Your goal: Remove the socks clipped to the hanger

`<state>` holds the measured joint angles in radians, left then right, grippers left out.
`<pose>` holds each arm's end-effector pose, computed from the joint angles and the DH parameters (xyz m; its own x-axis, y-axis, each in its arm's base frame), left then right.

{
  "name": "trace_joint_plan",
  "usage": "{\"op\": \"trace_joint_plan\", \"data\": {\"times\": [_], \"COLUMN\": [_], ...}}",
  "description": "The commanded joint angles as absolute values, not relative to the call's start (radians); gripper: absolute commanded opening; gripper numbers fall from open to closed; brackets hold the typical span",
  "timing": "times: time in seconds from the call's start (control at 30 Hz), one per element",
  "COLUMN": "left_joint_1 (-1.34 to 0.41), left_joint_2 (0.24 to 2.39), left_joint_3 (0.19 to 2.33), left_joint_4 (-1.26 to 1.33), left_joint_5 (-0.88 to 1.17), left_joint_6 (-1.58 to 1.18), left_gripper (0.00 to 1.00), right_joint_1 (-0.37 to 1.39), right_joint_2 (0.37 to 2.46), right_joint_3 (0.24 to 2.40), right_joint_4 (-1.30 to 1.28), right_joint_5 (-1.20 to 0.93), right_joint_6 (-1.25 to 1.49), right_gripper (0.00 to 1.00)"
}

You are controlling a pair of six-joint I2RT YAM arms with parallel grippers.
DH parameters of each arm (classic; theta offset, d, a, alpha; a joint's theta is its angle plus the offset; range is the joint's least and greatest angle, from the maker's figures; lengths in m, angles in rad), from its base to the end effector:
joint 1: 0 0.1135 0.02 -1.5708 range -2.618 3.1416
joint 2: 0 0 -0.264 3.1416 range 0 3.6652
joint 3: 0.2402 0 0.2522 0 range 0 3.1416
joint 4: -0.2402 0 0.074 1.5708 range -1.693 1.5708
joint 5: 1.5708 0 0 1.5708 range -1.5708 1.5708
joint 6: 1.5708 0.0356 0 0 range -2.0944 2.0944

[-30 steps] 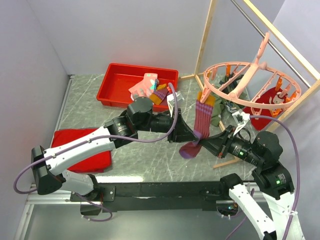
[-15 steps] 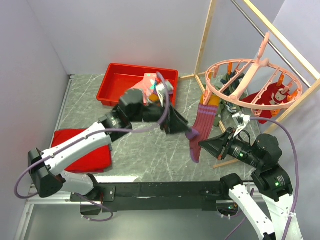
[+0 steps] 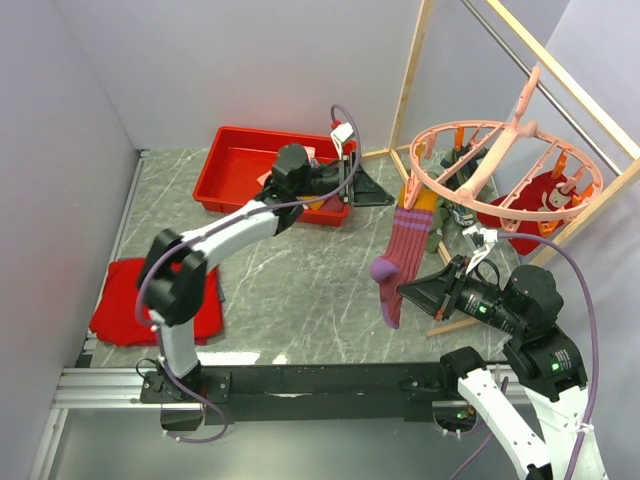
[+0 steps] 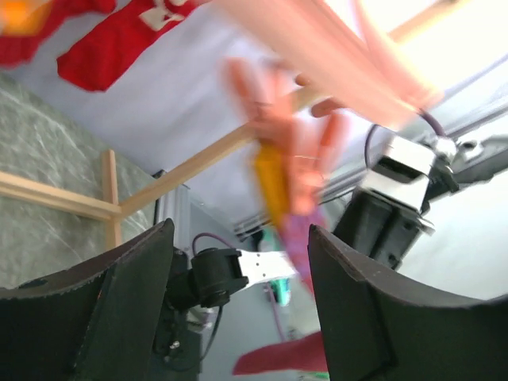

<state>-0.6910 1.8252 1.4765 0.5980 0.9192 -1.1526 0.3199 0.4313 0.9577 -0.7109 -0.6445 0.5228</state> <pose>0.3132 -0.2957 0.3653 -0.8186 -0.0422 -0.5728 0.5719 -0.1533 -0.8059 0.0527 0.0400 0.3800 -0.5563 0.2362 -0.7967 -0.6166 0.5254 0.5863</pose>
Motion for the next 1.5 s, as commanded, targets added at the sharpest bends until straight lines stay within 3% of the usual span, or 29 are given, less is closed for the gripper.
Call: {"op": "trace_joint_plan", "data": {"times": [0.0,0.27,0.5,0.63,0.77,1.0,1.23,1.47], "left_joint_1": [-0.676,-0.678,-0.699,-0.703,-0.704,-0.727,-0.738,-0.741], "left_joint_2": [1.900,2.057,2.095,2.106,2.135,2.180,2.209,2.230], "left_joint_3": [1.577,1.753,1.836,1.835,1.862,1.914,1.930,1.962], "left_joint_4": [0.916,1.017,0.907,0.899,0.913,0.940,0.991,1.031], "left_joint_5": [0.968,0.966,0.957,0.936,0.931,0.954,0.939,0.939], "left_joint_6": [-1.376,-1.532,-1.456,-1.445,-1.470,-1.512,-1.568,-1.632], "left_gripper": [0.72,0.68,0.64,0.55,0.55,0.64,0.53,0.50], "right_joint_1": [0.316,0.318,0.318,0.318,0.318,0.318,0.318,0.318], "right_joint_2": [0.440,0.442,0.446,0.446,0.445,0.446,0.448,0.442], "right_joint_3": [1.006,1.008,1.012,1.011,1.014,1.019,1.019,1.022], "right_joint_4": [-0.710,-0.716,-0.726,-0.723,-0.729,-0.738,-0.732,-0.735], "right_joint_5": [-0.657,-0.655,-0.658,-0.661,-0.660,-0.657,-0.657,-0.649], "right_joint_6": [0.508,0.496,0.482,0.482,0.479,0.472,0.476,0.476], "right_gripper": [0.00,0.00,0.00,0.00,0.00,0.00,0.00,0.00]}}
